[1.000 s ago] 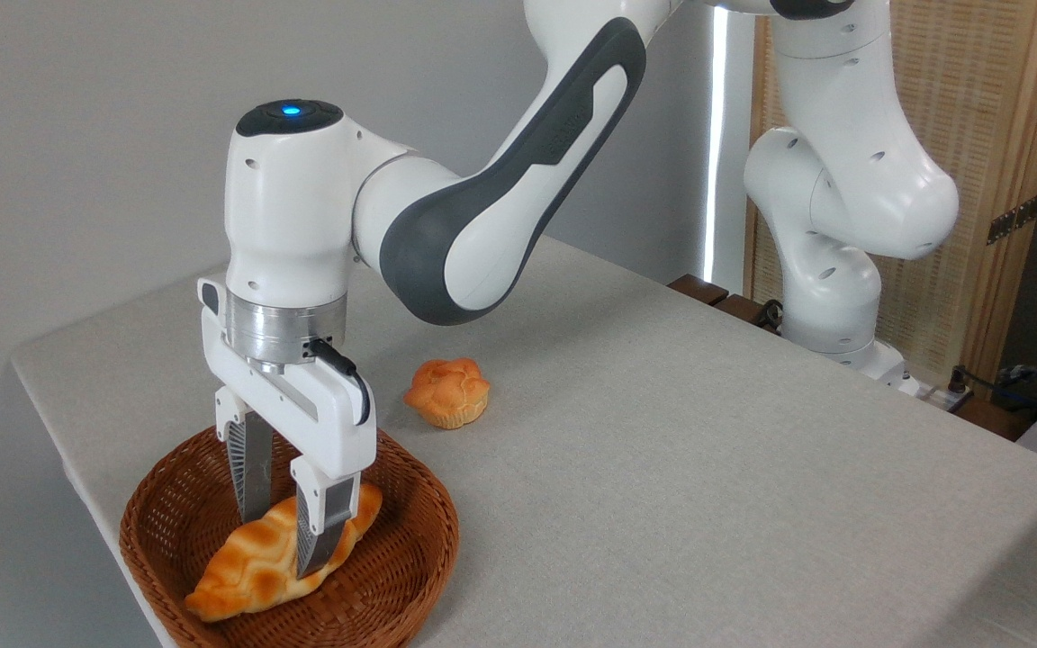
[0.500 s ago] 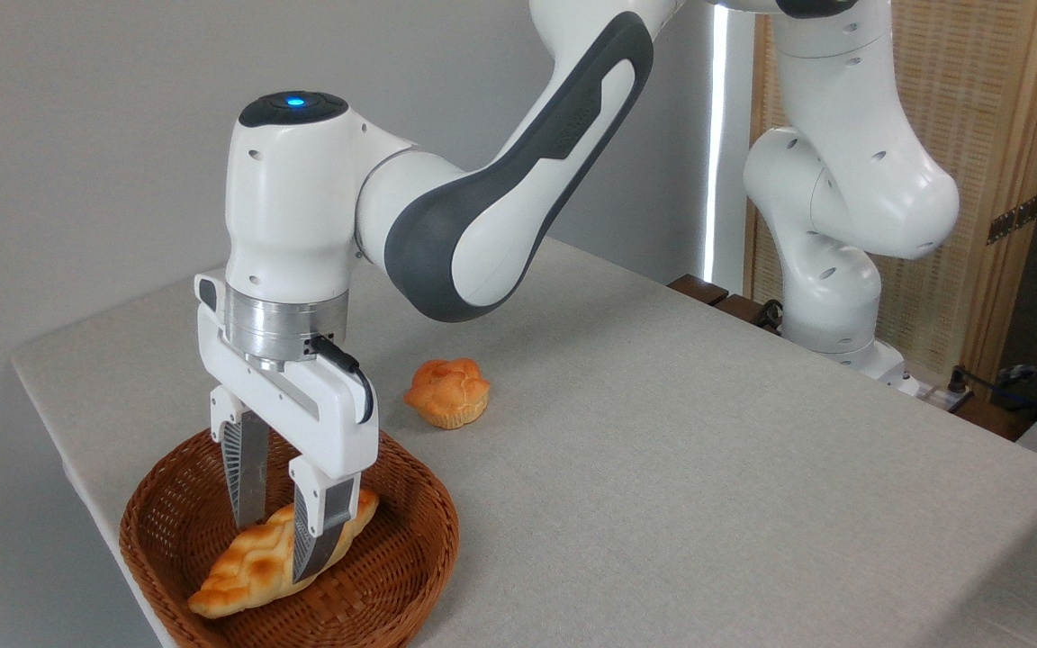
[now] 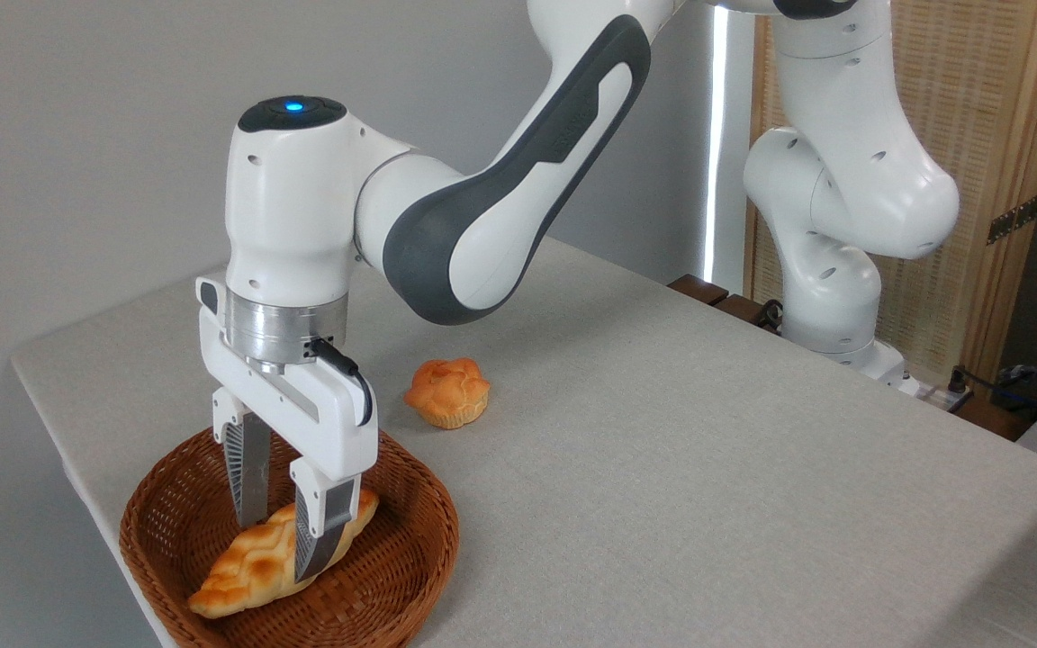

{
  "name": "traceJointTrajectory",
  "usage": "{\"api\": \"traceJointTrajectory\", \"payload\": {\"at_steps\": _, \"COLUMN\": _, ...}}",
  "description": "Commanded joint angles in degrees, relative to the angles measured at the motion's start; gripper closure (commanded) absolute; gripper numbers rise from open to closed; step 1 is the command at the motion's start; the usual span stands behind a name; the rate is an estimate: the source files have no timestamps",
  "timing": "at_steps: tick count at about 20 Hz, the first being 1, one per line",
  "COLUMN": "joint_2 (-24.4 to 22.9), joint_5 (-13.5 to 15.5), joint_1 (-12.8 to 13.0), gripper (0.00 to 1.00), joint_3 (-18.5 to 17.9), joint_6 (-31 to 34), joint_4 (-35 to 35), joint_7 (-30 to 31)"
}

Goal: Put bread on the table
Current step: 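Close the gripper on the middle of the braided loaf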

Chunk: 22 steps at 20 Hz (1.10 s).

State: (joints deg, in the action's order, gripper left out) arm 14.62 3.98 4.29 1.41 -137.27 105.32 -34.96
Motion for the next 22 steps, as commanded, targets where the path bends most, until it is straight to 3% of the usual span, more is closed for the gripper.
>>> {"api": "traceJointTrajectory", "payload": {"at_steps": 1, "joint_2": 0.23, "joint_5": 0.68, "joint_1": 0.11, "gripper": 0.0, "joint_3": 0.61, "joint_6": -1.07, "joint_4": 0.68, "joint_7": 0.33}}
{"api": "traceJointTrajectory", "payload": {"at_steps": 4, "joint_2": 0.41, "joint_5": 0.51, "joint_1": 0.11, "gripper": 0.0, "joint_3": 0.7, "joint_6": -1.07, "joint_4": 0.77, "joint_7": -0.02}}
{"api": "traceJointTrajectory", "payload": {"at_steps": 5, "joint_2": 0.5, "joint_5": 0.42, "joint_1": 0.11, "gripper": 0.05, "joint_3": 0.7, "joint_6": -1.07, "joint_4": 0.85, "joint_7": -0.19}}
{"api": "traceJointTrajectory", "payload": {"at_steps": 8, "joint_2": 0.5, "joint_5": 0.42, "joint_1": 0.11, "gripper": 0.44, "joint_3": 0.7, "joint_6": -0.99, "joint_4": 1.12, "joint_7": -0.28}}
{"api": "traceJointTrajectory", "payload": {"at_steps": 10, "joint_2": 0.5, "joint_5": 0.42, "joint_1": 0.11, "gripper": 0.54, "joint_3": 0.7, "joint_6": -0.9, "joint_4": 1.12, "joint_7": -0.28}}
{"api": "traceJointTrajectory", "payload": {"at_steps": 22, "joint_2": 0.41, "joint_5": 0.42, "joint_1": 0.11, "gripper": 0.57, "joint_3": 0.7, "joint_6": 0.33, "joint_4": 1.12, "joint_7": -0.37}}
